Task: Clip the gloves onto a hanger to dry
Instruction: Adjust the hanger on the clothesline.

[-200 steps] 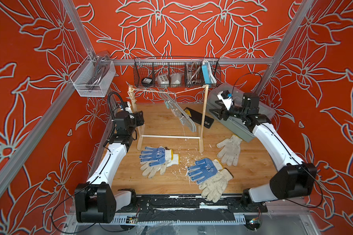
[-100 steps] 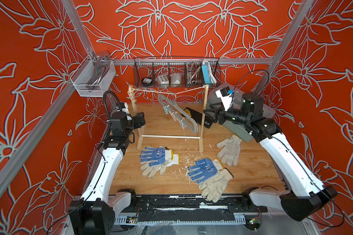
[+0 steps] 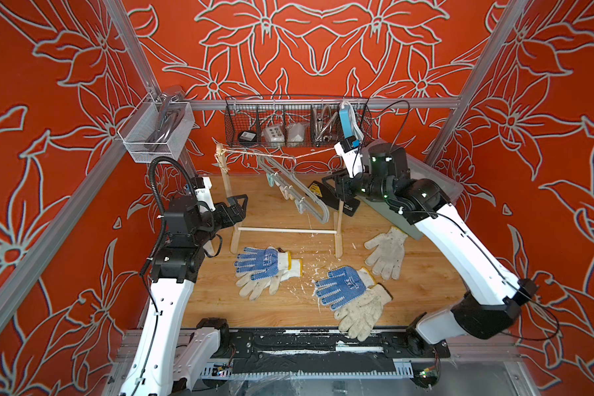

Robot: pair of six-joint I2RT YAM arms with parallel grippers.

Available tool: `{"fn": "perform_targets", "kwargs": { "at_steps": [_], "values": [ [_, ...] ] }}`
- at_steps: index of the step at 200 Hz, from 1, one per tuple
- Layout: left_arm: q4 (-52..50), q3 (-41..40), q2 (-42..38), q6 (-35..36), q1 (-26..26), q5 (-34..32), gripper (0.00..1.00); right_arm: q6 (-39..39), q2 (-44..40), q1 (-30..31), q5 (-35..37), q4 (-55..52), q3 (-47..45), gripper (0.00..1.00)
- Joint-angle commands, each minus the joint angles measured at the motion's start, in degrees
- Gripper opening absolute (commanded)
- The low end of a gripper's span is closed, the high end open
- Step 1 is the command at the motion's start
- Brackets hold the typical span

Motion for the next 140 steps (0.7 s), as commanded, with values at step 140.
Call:
{"fn": "perform_targets", "kwargs": {
  "at_steps": [140],
  "values": [
    [20.22, -1.61, 12.01, -16.5, -8.69, 19.11, 0.88, -4.22, 12.19, 1.38, -2.35, -8.01, 7.01, 0.25]
  ]
}}
